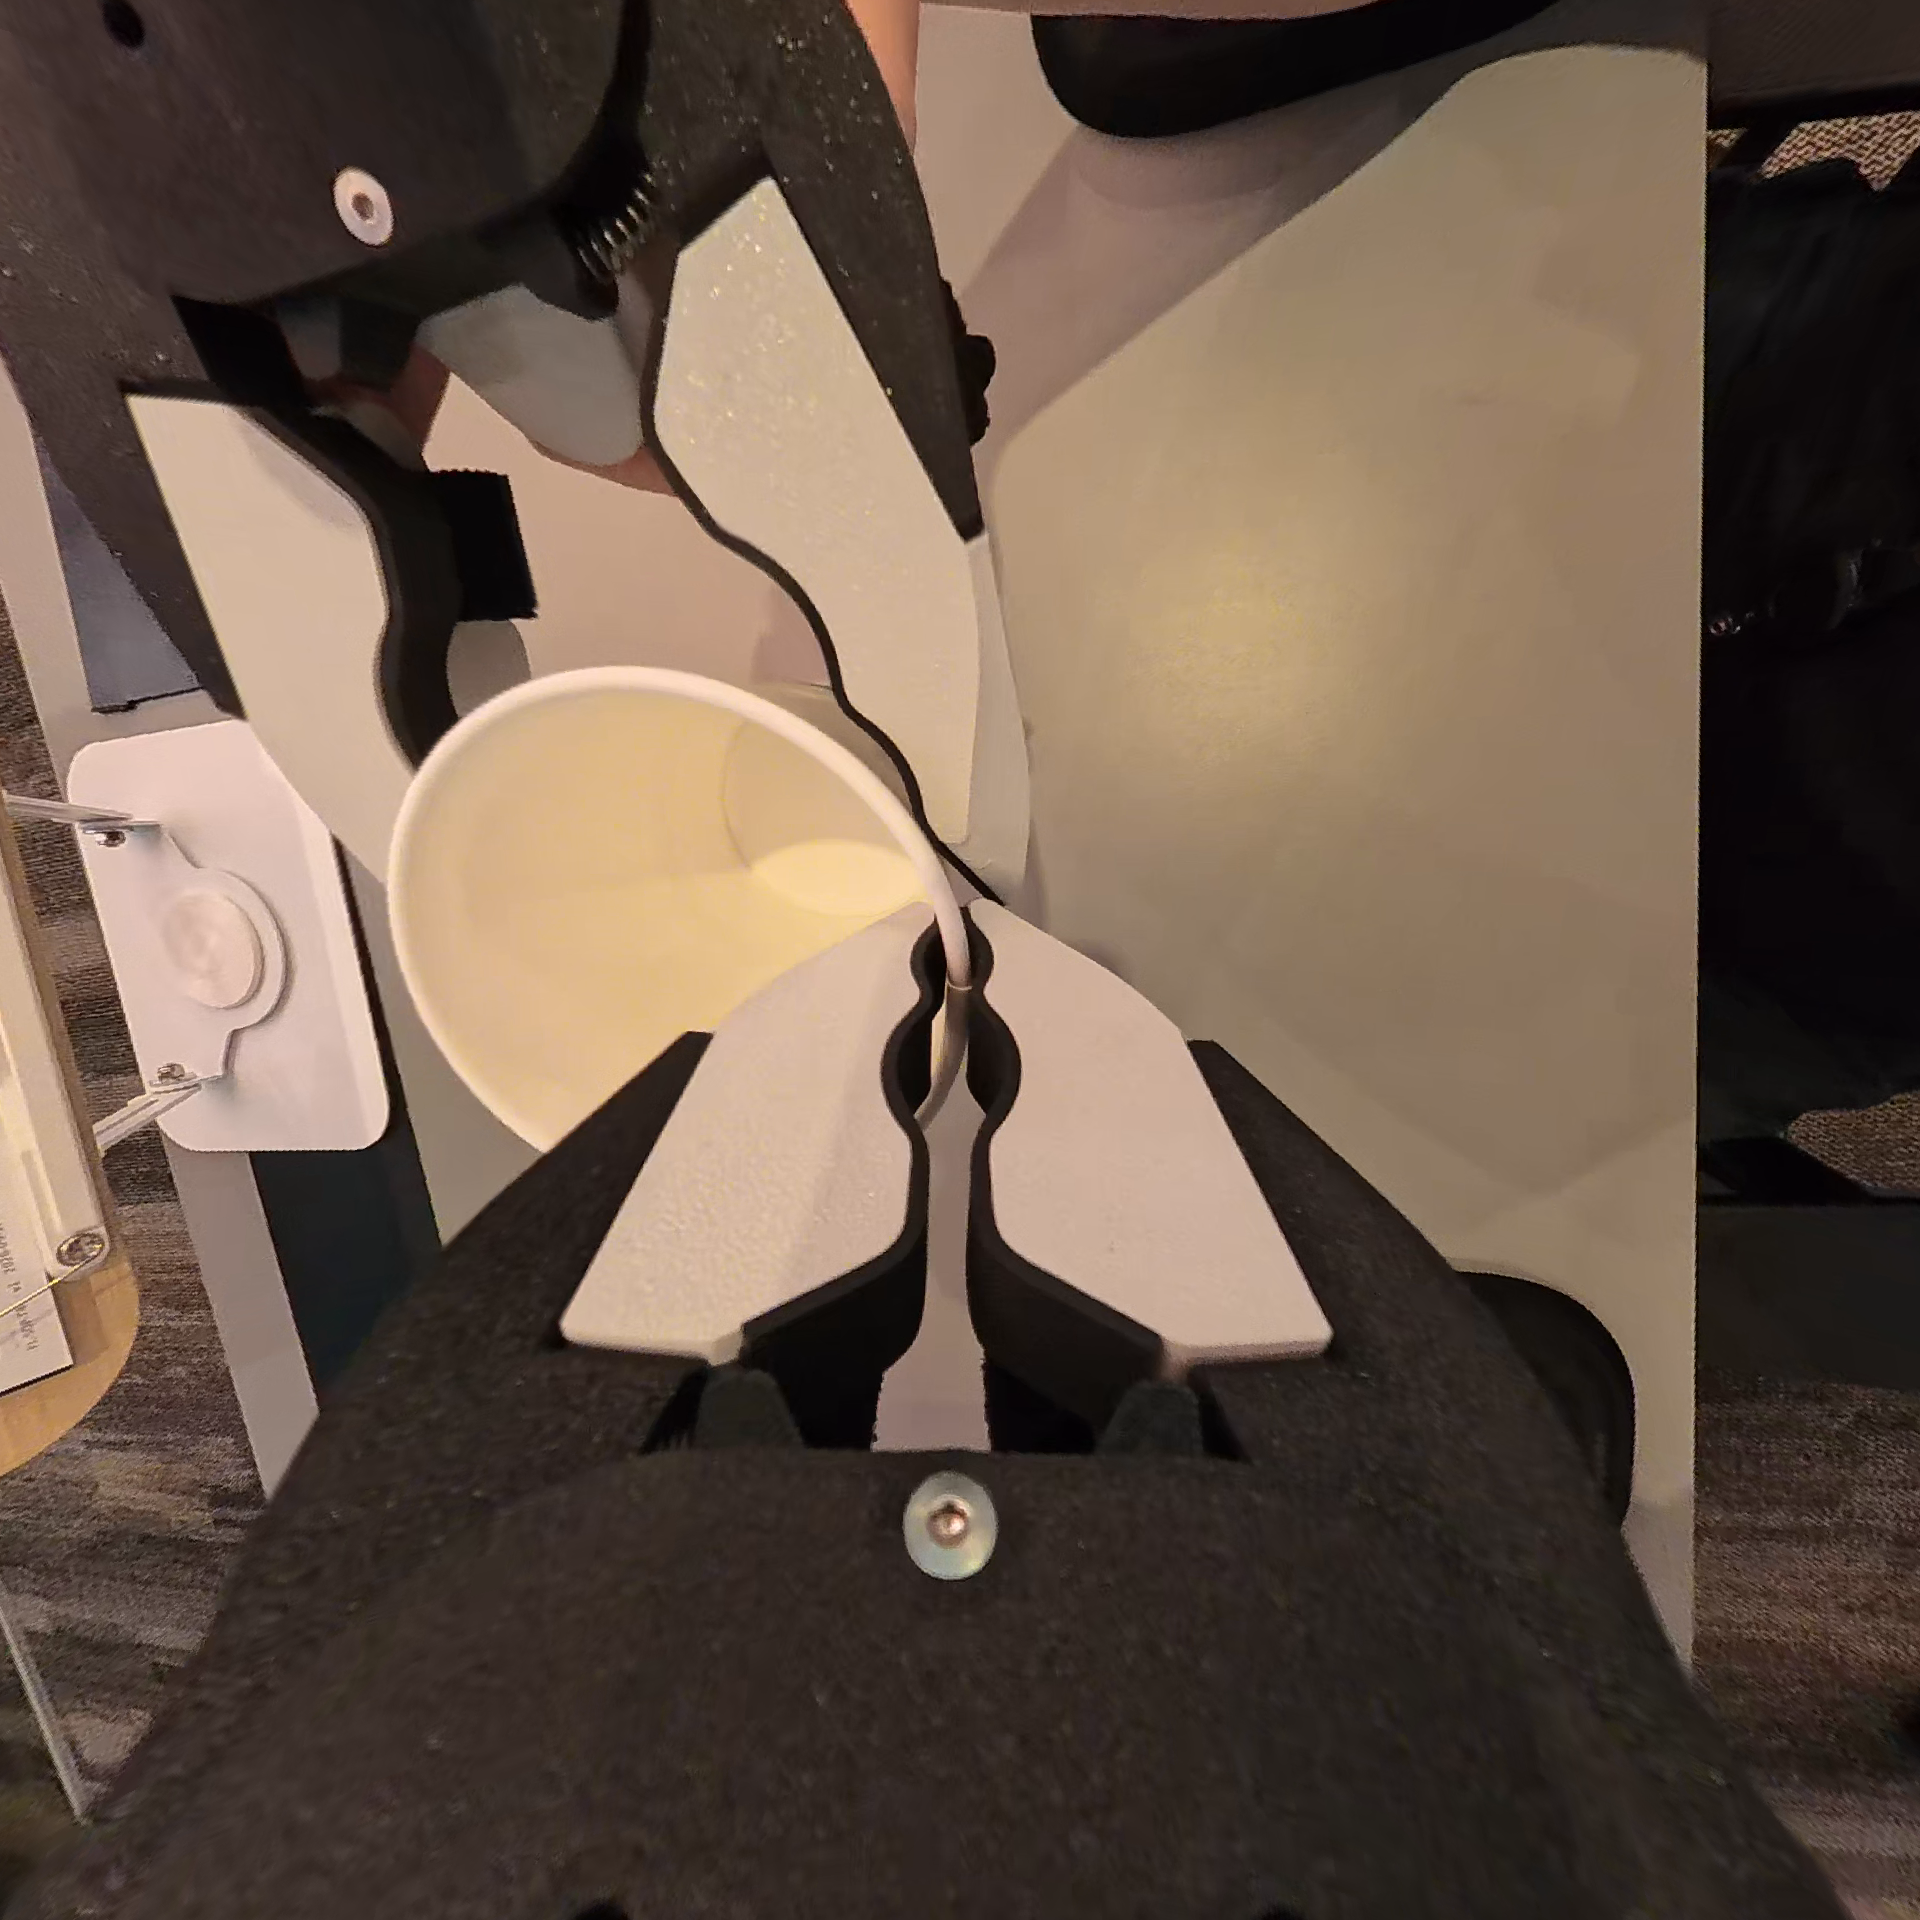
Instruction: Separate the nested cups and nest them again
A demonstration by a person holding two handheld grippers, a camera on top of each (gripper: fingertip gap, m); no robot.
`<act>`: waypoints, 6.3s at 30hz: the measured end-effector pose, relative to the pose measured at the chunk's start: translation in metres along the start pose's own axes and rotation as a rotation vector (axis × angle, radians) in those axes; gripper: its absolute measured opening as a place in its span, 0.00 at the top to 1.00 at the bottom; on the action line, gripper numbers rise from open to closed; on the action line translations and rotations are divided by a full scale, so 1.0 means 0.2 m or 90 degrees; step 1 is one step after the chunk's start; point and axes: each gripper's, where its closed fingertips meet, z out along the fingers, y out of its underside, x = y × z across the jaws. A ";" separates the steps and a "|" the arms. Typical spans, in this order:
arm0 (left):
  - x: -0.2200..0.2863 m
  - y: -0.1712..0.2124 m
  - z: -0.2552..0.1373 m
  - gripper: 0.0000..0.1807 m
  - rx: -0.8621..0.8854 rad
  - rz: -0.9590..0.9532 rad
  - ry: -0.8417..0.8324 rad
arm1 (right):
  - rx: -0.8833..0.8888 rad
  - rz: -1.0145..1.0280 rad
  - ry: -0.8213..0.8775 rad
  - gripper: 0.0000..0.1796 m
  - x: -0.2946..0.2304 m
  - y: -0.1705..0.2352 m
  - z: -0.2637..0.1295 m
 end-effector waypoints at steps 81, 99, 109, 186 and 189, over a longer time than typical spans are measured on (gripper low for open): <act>0.34 0.41 -0.39 0.83 0.319 -0.268 -0.372 | -0.105 0.409 0.891 0.50 0.31 1.50 -2.20; 0.33 0.60 -0.42 0.80 0.284 -0.316 -0.398 | -0.260 0.415 0.912 0.39 0.16 1.47 -2.22; 0.33 1.16 -0.68 0.80 0.118 -0.392 -0.526 | -0.257 0.286 0.992 0.38 0.05 0.98 -2.34; 0.04 -0.04 -0.08 1.00 0.036 0.021 -0.101 | -0.046 -0.039 0.132 0.46 -0.04 -0.02 -0.21; 0.06 -0.09 -0.02 1.00 0.033 0.040 -0.076 | -0.041 -0.039 0.129 0.45 -0.04 -0.02 -0.19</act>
